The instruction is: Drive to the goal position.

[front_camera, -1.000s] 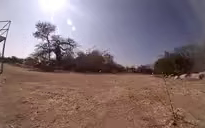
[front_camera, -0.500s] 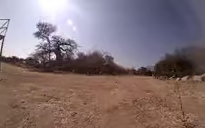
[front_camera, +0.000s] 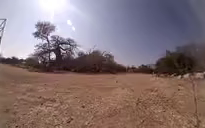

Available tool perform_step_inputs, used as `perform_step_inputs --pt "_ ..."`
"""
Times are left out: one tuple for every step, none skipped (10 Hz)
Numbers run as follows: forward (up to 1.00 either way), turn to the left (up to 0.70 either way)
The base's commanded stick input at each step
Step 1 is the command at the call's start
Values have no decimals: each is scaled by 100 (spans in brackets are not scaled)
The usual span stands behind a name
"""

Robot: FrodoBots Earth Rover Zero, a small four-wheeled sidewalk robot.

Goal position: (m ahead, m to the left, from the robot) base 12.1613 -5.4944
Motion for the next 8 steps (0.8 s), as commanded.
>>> perform_step_inputs --pt "50 0" --pt "50 0" --pt "50 0" --pt "50 0" --pt "50 0" --pt "50 0" --pt "50 0" --pt "50 0"
